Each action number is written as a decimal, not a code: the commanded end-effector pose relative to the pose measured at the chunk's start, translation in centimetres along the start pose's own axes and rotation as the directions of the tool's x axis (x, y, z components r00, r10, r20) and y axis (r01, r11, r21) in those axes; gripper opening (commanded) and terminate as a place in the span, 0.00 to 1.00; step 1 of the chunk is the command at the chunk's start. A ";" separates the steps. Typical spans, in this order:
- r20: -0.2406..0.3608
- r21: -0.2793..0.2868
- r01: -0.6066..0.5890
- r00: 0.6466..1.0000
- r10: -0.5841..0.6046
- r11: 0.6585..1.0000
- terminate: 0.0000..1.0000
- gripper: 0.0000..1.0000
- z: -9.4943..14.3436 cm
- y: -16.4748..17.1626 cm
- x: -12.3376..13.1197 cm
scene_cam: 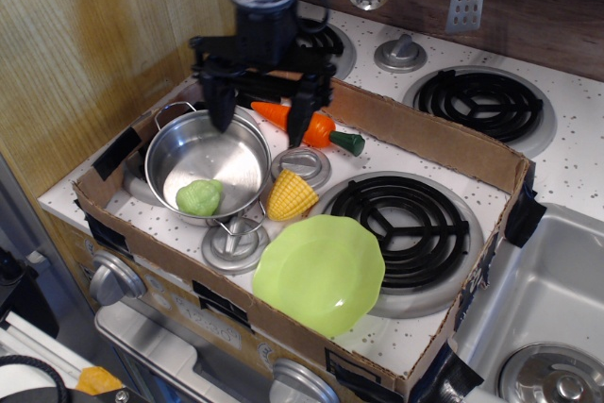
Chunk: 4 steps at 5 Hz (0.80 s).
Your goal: Take broccoli out of pan
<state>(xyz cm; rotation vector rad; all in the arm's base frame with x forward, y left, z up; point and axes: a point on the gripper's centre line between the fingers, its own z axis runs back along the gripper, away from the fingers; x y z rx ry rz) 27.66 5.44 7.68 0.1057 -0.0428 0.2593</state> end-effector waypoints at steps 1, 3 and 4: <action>0.100 0.031 0.008 0.995 -0.011 0.999 0.00 1.00 0.2 3.8 -0.5; 0.121 0.027 0.015 0.992 -0.018 1.000 0.00 1.00 -2.7 5.7 -1.2; 0.108 0.008 0.001 0.994 -0.002 1.000 0.00 1.00 -3.3 5.5 -1.4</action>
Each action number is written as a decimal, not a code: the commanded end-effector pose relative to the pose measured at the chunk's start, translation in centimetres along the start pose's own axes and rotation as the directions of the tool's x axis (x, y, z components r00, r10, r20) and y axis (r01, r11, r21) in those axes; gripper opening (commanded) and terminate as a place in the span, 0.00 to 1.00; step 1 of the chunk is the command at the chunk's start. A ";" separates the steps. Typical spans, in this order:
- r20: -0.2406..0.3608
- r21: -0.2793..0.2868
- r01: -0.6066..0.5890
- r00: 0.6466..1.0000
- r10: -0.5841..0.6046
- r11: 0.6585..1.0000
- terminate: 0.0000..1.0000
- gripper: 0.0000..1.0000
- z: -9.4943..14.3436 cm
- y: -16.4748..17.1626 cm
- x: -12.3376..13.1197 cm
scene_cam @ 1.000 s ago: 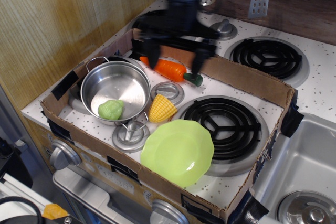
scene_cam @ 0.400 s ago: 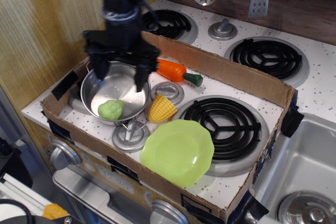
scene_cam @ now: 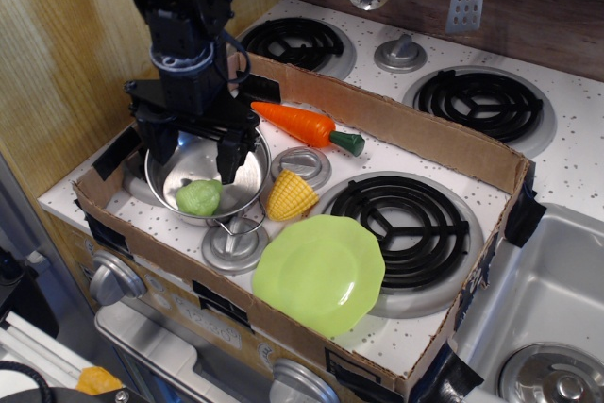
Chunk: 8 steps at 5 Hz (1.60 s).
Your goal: Take broccoli out of pan
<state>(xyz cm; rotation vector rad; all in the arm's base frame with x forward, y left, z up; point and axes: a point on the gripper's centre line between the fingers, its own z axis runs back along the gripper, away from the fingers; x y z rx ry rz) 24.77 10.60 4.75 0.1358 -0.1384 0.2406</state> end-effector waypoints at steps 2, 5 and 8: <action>0.061 -0.006 -0.013 0.998 0.014 1.000 0.00 1.00 -1.5 -0.3 -0.8; 0.067 -0.044 -0.015 0.998 0.018 0.999 0.00 0.00 -3.2 -0.7 -1.2; 0.038 0.004 0.044 0.998 -0.045 0.999 0.00 0.00 -0.3 -0.1 0.3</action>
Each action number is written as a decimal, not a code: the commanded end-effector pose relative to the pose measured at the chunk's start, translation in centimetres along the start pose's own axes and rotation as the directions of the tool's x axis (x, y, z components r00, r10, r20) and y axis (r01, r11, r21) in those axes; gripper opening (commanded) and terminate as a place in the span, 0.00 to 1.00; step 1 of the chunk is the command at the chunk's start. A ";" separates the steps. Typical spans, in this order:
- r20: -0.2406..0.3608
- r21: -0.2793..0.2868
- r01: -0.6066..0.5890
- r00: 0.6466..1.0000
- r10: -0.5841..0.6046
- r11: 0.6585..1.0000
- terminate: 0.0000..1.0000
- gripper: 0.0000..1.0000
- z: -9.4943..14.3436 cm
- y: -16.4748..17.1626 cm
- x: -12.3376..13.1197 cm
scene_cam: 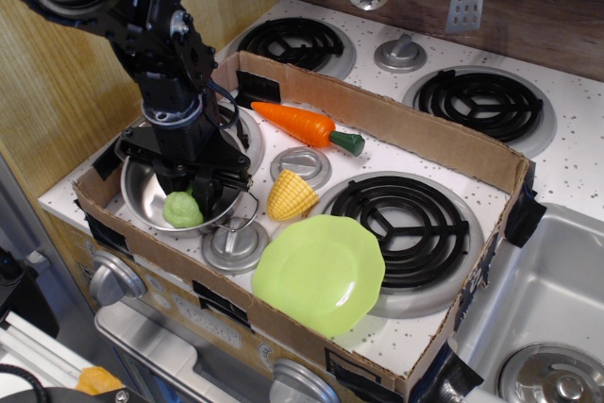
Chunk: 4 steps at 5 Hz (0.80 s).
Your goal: Take broccoli out of pan
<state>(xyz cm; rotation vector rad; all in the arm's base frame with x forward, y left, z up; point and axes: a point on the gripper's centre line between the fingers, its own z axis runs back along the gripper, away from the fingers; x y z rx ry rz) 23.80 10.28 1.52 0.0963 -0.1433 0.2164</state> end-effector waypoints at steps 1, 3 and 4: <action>0.018 0.082 0.054 0.998 -0.056 0.995 0.00 0.00 4.8 0.3 2.9; -0.024 0.131 0.061 0.998 -0.058 0.990 0.00 0.00 9.0 -2.3 5.7; -0.013 0.061 0.038 0.999 -0.037 0.997 0.00 0.00 9.6 -5.8 7.2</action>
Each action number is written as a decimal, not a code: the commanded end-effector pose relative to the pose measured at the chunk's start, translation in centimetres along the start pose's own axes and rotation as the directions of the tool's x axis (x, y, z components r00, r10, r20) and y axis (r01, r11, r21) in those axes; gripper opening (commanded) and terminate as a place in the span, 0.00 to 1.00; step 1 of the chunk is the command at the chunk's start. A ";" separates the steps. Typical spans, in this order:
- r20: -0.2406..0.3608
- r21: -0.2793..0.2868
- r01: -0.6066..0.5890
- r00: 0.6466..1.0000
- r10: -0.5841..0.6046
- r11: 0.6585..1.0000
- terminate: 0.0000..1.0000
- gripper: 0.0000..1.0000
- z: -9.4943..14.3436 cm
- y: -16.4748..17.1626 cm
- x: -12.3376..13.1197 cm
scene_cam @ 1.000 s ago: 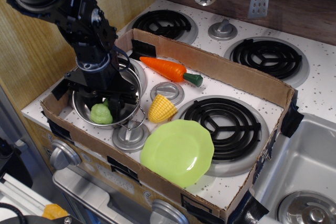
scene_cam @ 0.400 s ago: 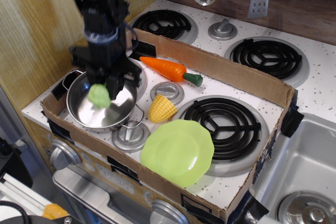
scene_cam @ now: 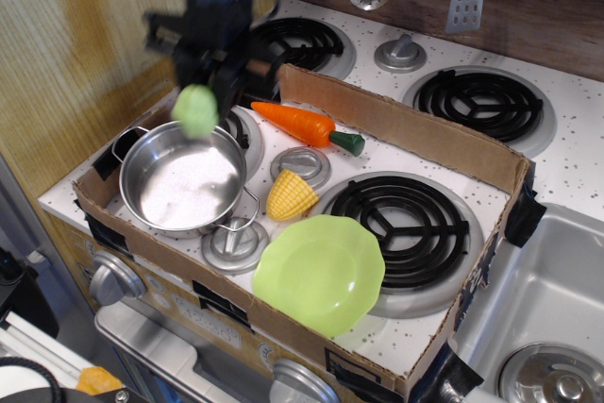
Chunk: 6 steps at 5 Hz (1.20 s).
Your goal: Take broccoli out of pan
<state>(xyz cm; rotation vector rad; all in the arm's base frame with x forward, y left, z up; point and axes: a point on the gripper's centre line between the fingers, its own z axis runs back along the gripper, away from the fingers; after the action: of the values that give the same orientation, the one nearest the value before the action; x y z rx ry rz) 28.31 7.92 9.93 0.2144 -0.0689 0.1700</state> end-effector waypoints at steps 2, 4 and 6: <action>0.059 -0.158 -0.058 0.996 0.068 0.986 0.00 0.00 2.2 -9.7 4.1; 0.079 -0.241 -0.096 0.990 0.118 0.966 0.00 0.00 0.5 -13.5 4.6; 0.106 -0.299 -0.106 0.984 0.143 0.948 0.00 0.00 -1.6 -15.1 4.4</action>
<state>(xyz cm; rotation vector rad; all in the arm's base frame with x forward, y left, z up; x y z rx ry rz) 34.68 -5.53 3.88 -0.0667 -0.1953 0.2761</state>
